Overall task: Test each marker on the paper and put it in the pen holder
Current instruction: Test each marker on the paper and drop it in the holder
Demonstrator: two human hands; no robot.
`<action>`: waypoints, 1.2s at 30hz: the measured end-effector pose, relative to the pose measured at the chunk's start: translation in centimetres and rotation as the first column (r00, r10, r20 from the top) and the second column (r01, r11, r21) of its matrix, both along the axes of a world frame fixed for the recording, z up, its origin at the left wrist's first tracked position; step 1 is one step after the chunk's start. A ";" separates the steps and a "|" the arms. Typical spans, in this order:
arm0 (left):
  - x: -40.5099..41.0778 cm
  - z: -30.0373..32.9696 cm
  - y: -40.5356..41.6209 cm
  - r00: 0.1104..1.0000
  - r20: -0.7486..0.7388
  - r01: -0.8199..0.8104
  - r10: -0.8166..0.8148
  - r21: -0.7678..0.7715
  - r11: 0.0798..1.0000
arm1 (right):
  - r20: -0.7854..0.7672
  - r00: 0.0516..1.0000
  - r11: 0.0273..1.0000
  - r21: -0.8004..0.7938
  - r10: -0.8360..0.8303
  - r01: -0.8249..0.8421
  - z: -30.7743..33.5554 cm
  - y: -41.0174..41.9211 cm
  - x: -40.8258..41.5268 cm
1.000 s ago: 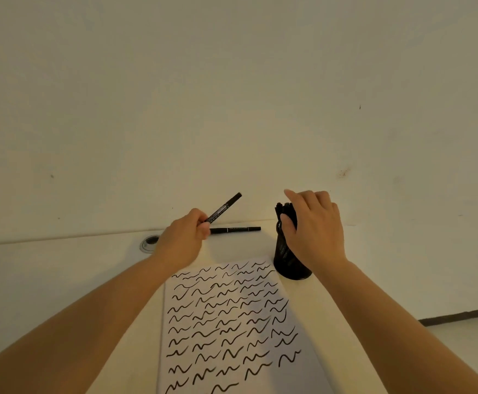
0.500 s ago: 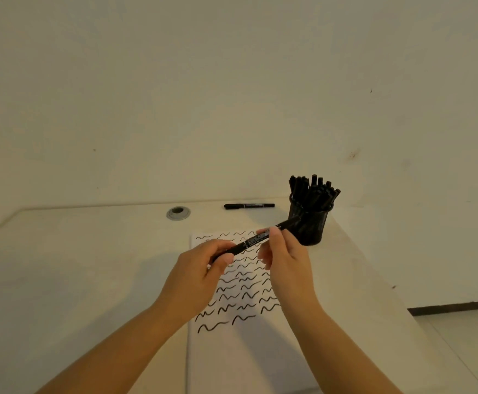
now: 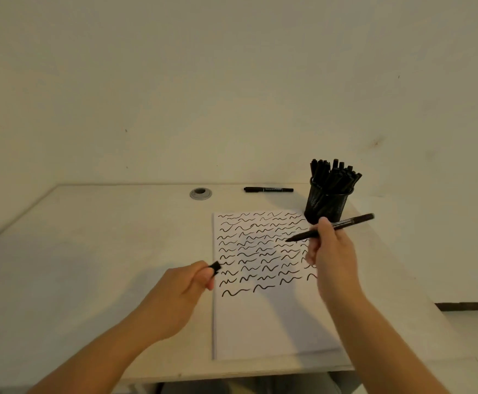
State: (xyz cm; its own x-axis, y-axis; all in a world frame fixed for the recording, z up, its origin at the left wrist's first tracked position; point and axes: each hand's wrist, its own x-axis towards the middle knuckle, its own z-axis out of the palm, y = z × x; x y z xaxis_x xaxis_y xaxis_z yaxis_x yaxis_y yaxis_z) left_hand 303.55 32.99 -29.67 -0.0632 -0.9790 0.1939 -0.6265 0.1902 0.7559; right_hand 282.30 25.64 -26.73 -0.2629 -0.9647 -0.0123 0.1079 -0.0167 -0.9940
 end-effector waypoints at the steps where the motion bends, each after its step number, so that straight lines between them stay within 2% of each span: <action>1: 0.6 -0.5 -0.2 0.998 -0.052 -0.016 0.017 0.017 1.000 | -0.050 0.999 1.000 -0.027 0.000 -0.002 -0.2 0.1 -0.3; 4: 0.8 -1.2 -1.1 0.999 -0.048 0.014 -0.013 0.022 1.000 | -0.320 0.924 0.970 -0.049 0.212 -0.239 -2.1 2.3 1.9; 6: 0.1 -1.8 -1.5 0.998 0.030 0.059 -0.060 0.030 0.998 | -0.391 0.848 0.921 -0.004 0.358 -0.391 -3.5 3.9 3.3; 11: 0.0 -3.2 -2.0 0.990 0.117 0.079 -0.080 0.016 0.997 | -0.345 0.897 0.950 -0.040 0.277 -0.309 -5.2 4.3 2.9; 18: -0.1 -3.2 -2.0 0.987 0.140 0.088 -0.085 -0.014 0.996 | -0.533 0.732 0.861 -0.015 0.424 -0.509 -5.5 4.7 3.6; 28: 0.1 -3.2 -2.1 0.987 0.134 0.092 -0.092 0.008 0.996 | -0.618 0.739 0.916 -0.073 0.270 -0.395 -5.9 4.5 2.9; 31: 0.1 -3.3 -2.0 0.991 0.107 0.076 -0.075 -0.010 0.997 | -0.562 0.814 0.956 -0.132 0.145 -0.262 -5.4 3.9 1.9; 34: 0.1 -3.3 -1.9 0.993 0.114 0.045 -0.035 -0.081 0.996 | -0.264 0.962 0.979 -0.169 0.062 -0.110 -4.1 2.5 0.8; 36: 0.1 -3.2 -1.8 0.995 0.103 0.031 -0.019 -0.118 0.992 | -0.092 0.988 0.984 -0.116 0.125 -0.135 -3.4 1.6 0.8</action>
